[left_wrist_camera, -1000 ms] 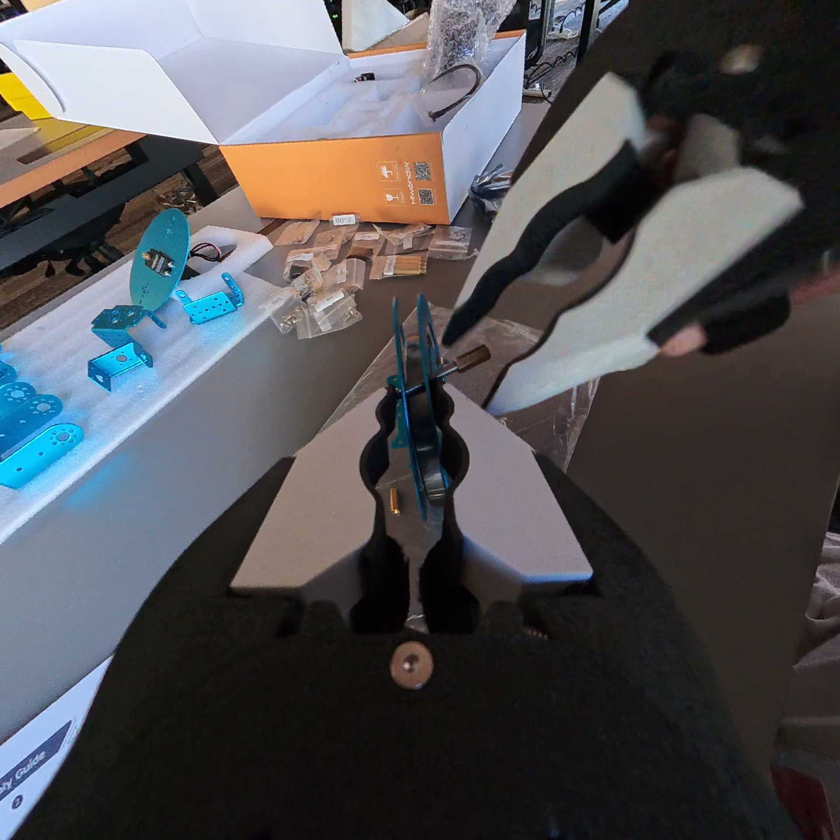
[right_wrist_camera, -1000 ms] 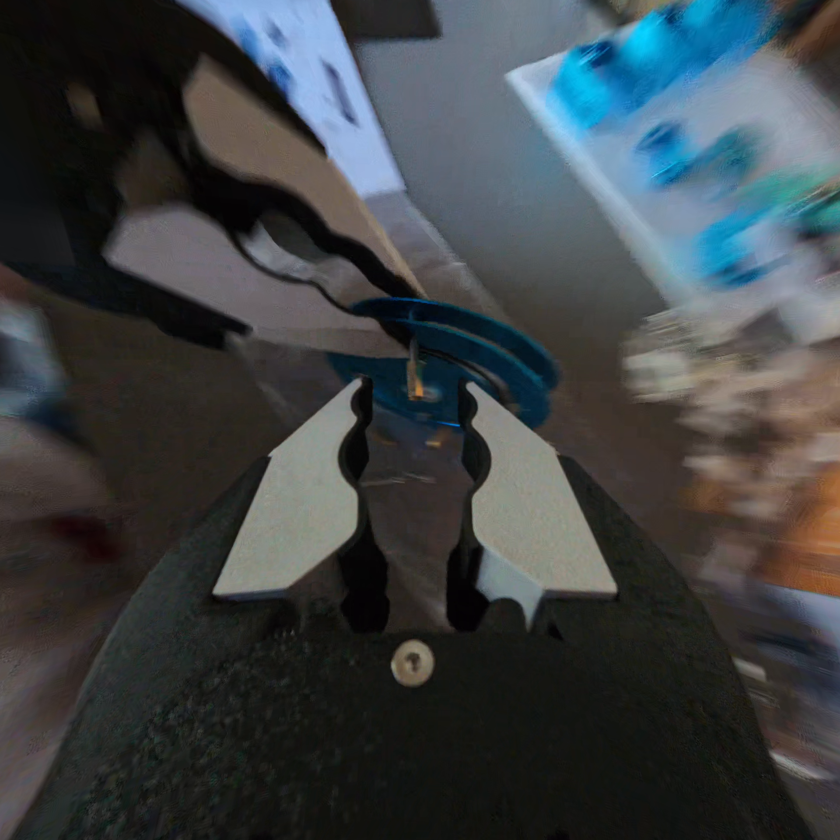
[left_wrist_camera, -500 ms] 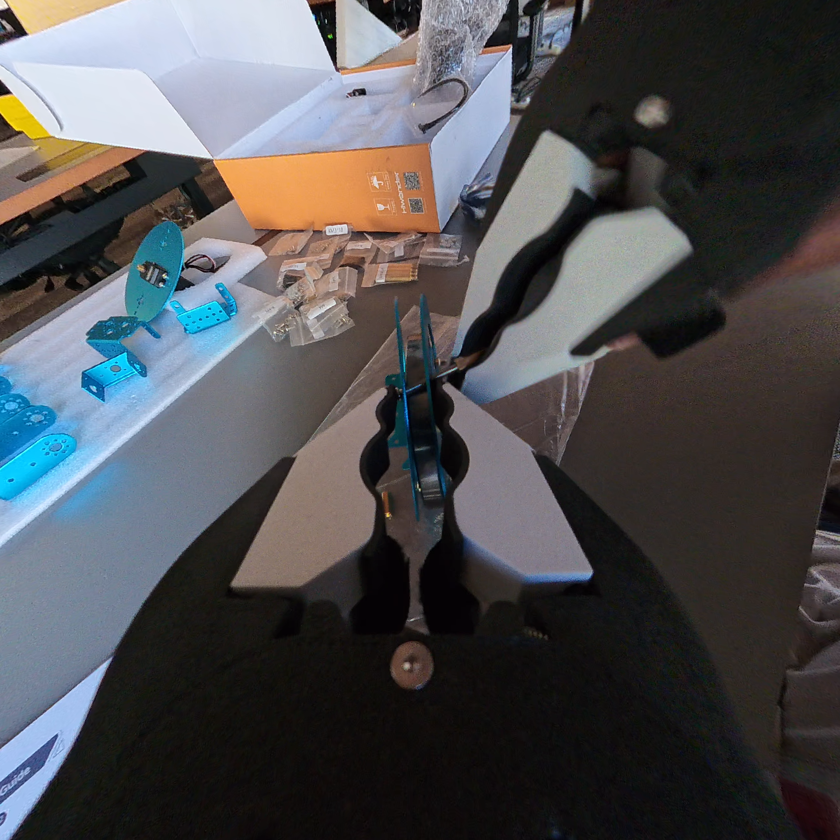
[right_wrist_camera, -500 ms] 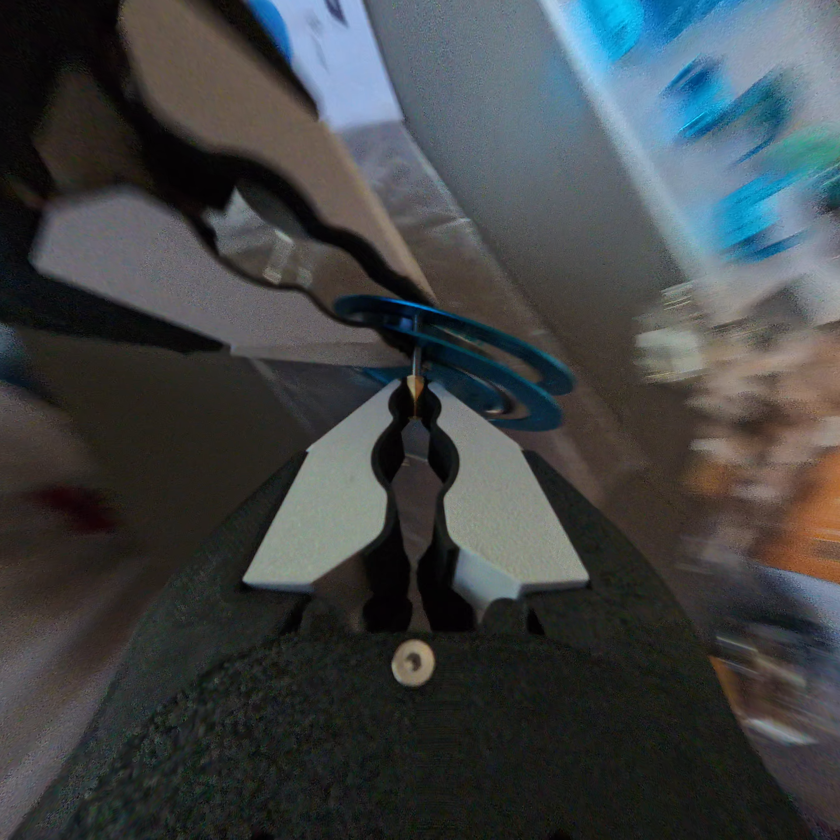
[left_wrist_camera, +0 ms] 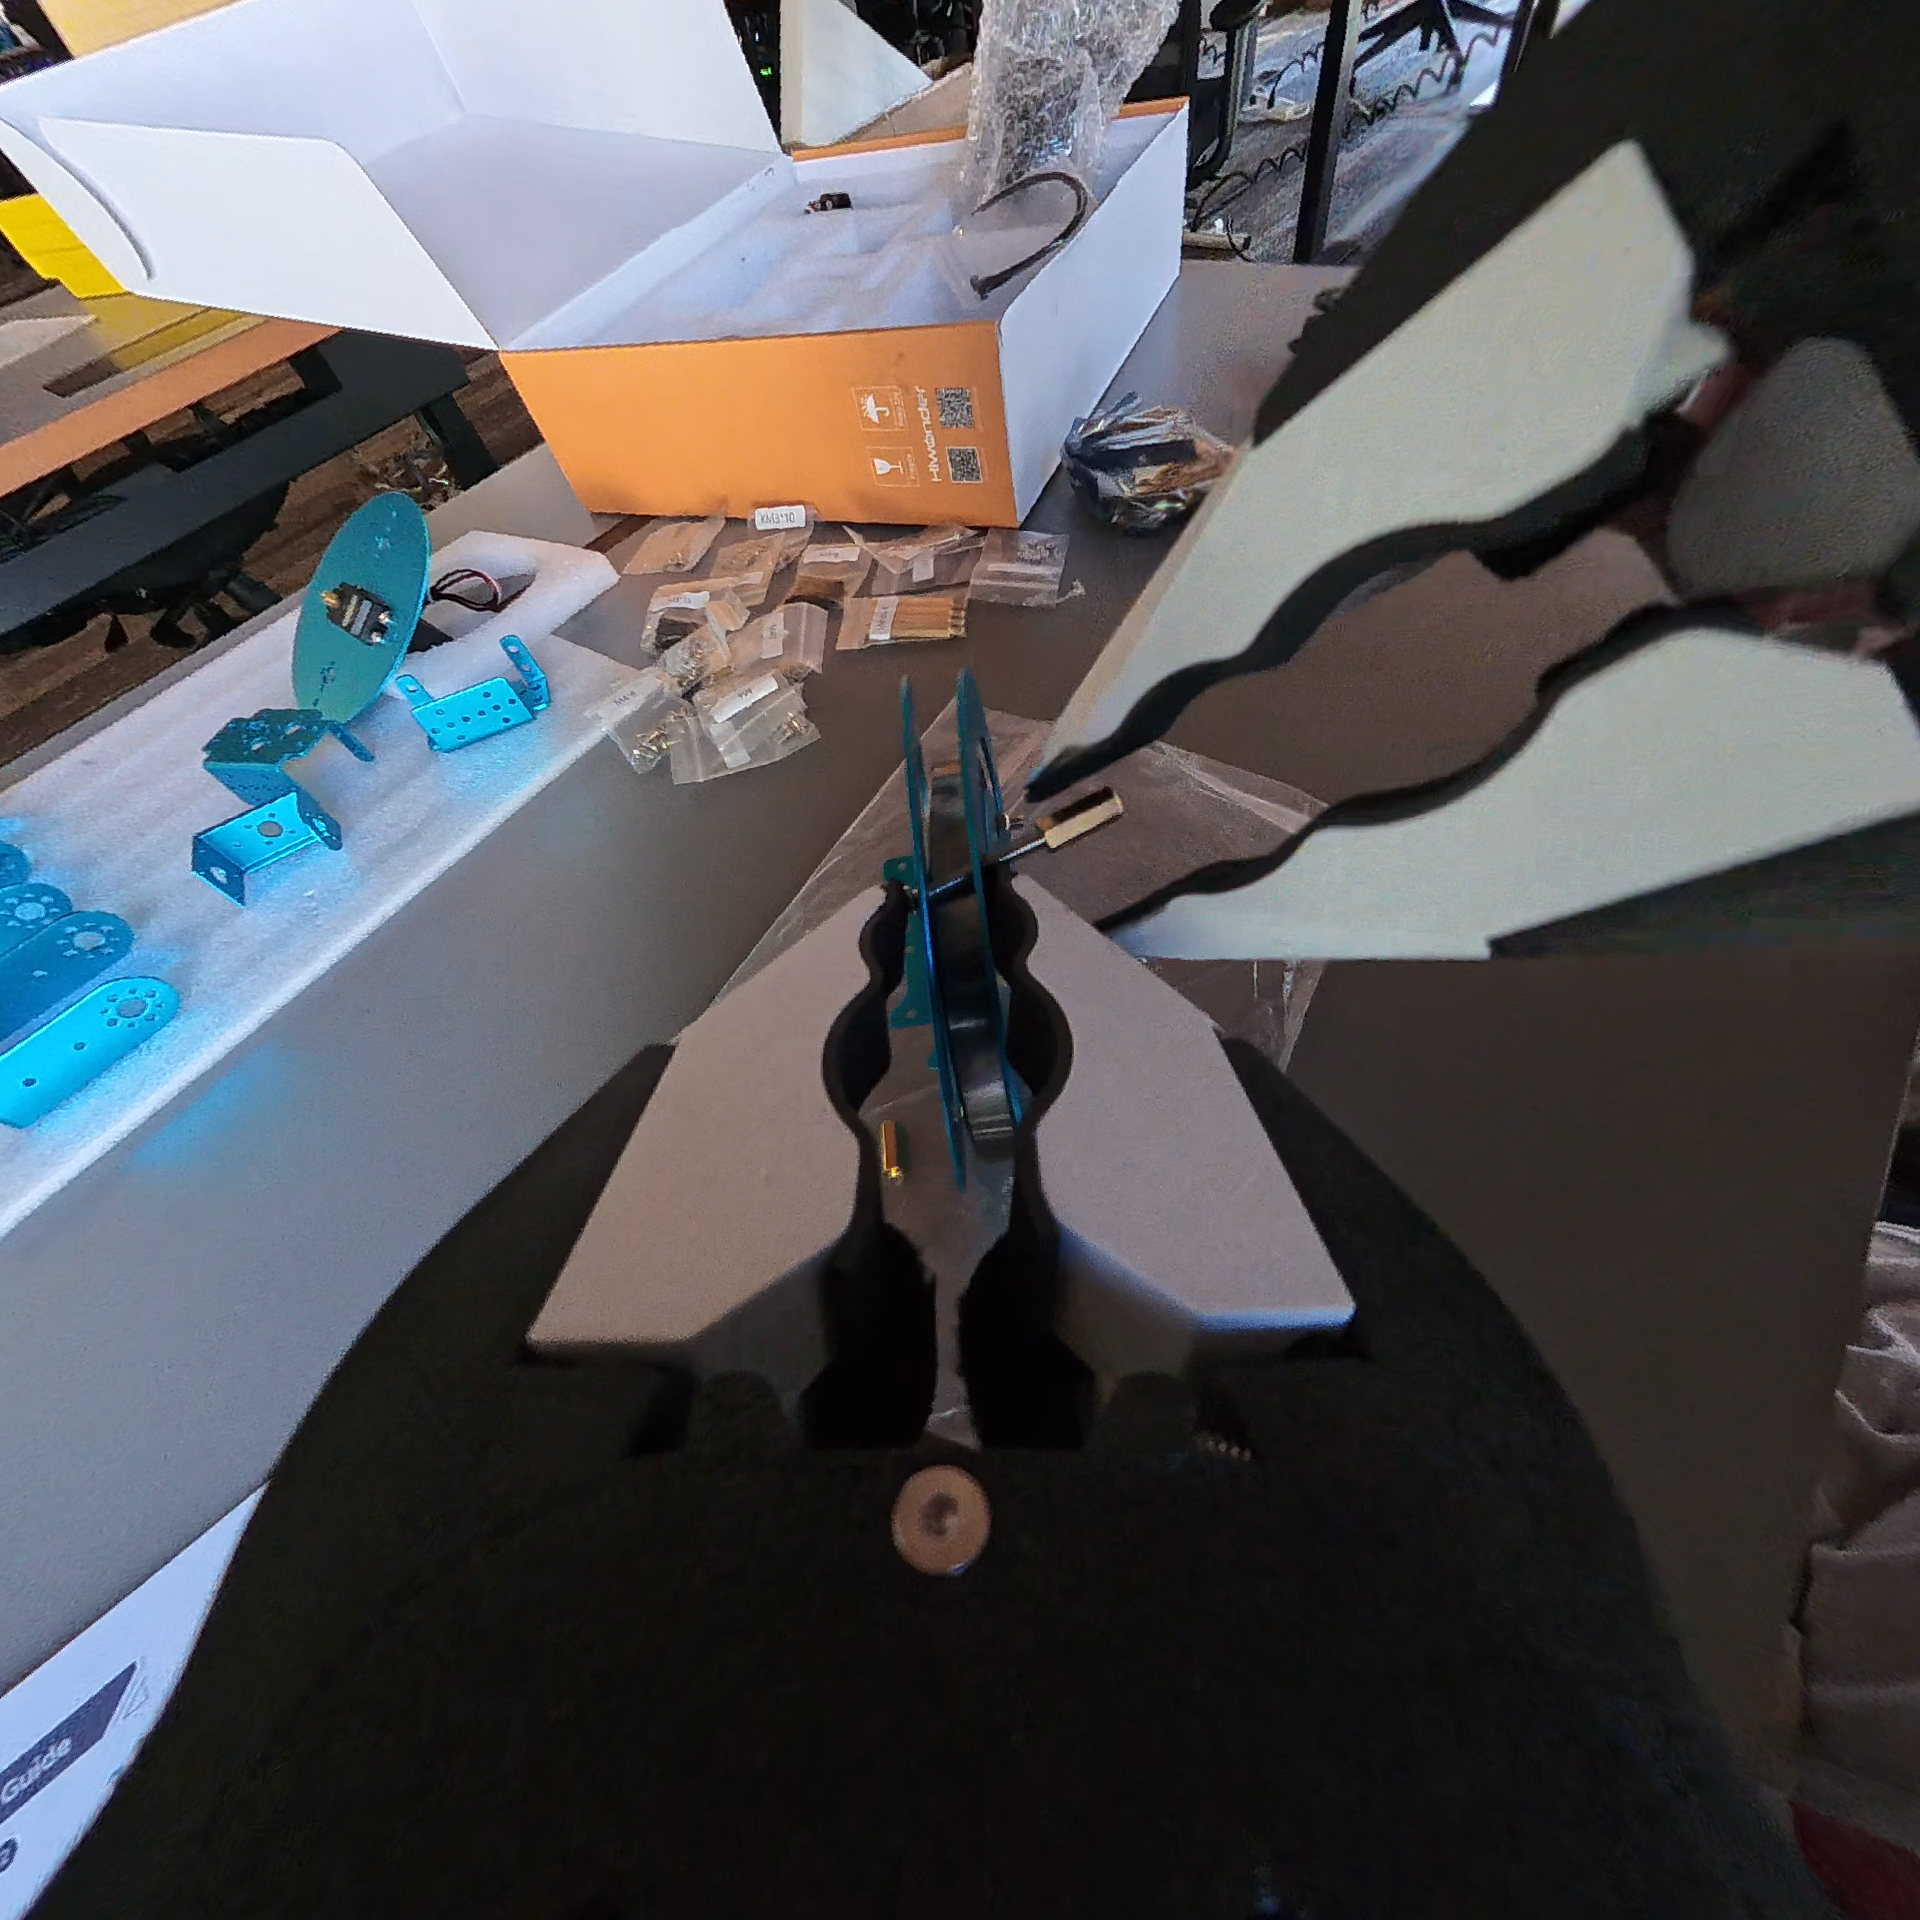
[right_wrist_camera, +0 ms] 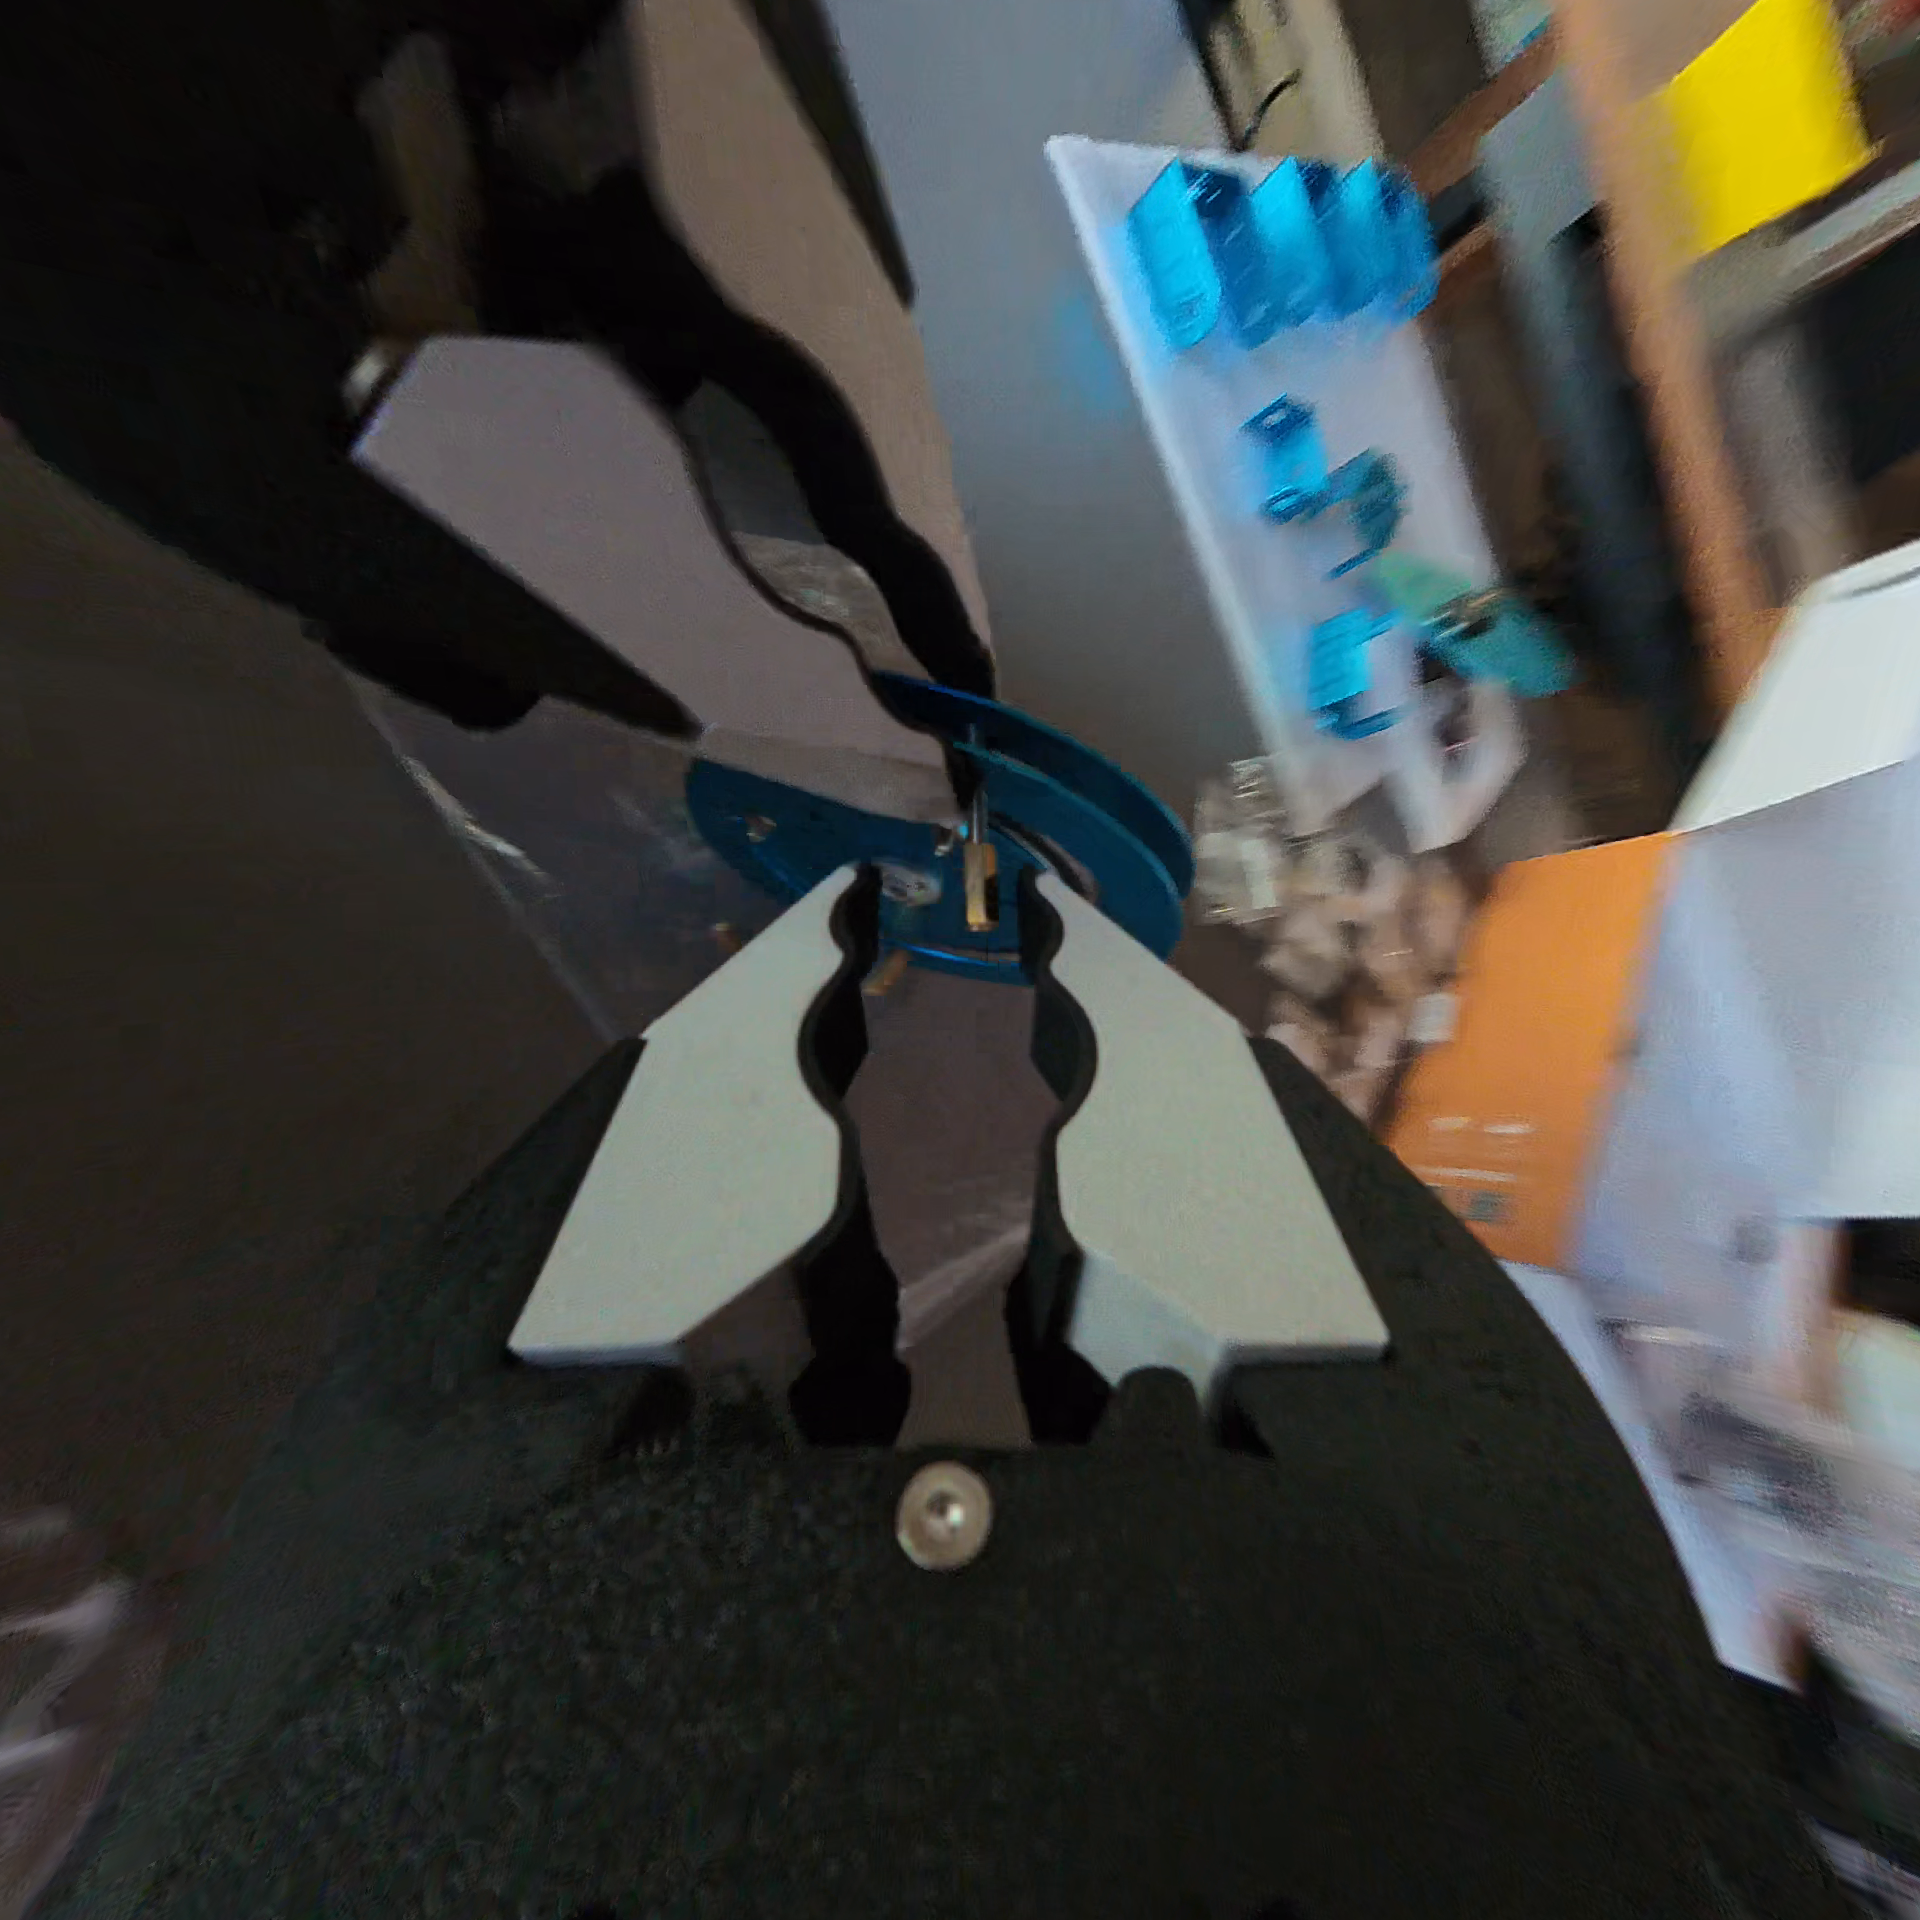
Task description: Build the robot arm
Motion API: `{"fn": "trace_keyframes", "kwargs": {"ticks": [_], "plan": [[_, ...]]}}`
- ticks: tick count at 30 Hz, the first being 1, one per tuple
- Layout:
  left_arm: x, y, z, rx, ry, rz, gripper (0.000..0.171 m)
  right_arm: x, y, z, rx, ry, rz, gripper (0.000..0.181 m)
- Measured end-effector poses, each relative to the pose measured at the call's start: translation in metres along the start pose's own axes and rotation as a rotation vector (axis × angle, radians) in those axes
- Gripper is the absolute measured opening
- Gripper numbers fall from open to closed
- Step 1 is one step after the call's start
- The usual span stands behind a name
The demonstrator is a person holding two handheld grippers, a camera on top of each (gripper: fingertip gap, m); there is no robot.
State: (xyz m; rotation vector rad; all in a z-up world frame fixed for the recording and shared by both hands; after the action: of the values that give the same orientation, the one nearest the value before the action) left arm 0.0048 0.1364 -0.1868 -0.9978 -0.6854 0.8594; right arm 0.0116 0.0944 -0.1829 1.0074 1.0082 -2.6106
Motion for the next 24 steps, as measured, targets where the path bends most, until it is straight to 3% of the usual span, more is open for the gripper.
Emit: {"fn": "trace_keyframes", "kwargs": {"ticks": [2,3,6,8,13,15,17,20,24], "plan": [[-0.001,0.0,0.0,0.0,0.002,-0.005,0.015,0.001,-0.003,-0.002,0.008,0.123,0.15,0.019],[0.0,0.0,0.0,0.002,-0.002,-0.006,0.015,-0.001,-0.003,-0.004,0.02,0.174,0.193,0.006],[0.001,0.0,0.0,0.004,-0.016,-0.007,0.015,-0.005,-0.003,-0.007,0.044,0.125,0.145,0.005],[0.001,0.001,0.0,-0.003,-0.009,-0.007,0.015,-0.006,-0.003,-0.008,0.042,-0.058,-0.071,0.005],[-0.001,0.002,0.001,-0.018,0.003,-0.005,0.015,-0.009,0.004,-0.012,0.112,-0.899,-0.988,0.004],[-0.001,0.002,0.002,-0.021,0.014,0.003,0.015,-0.008,0.005,-0.013,0.117,-1.03,-1.149,0.004],[-0.001,0.003,0.002,-0.027,0.02,0.01,0.015,-0.008,0.005,-0.012,0.061,-0.965,-1.057,0.005],[-0.002,0.002,0.001,-0.019,0.021,0.004,0.015,-0.002,0.005,-0.003,0.016,-0.682,-0.71,0.037],[-0.002,0.001,0.0,-0.015,0.027,-0.002,0.015,-0.002,0.007,0.001,0.031,-0.219,-0.244,0.04]]}}
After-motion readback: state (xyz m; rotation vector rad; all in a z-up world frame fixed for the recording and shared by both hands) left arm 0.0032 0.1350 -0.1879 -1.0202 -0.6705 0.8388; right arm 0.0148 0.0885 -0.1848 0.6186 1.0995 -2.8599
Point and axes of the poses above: each gripper's, where its closed fingertips meet, z back along the fingers, y out of its underside, x = y × z across the jaws, the point moved 3 cm from there along z, back along the fingers, and after that the axes turned 8 degrees about y, right-handed, at the moved point
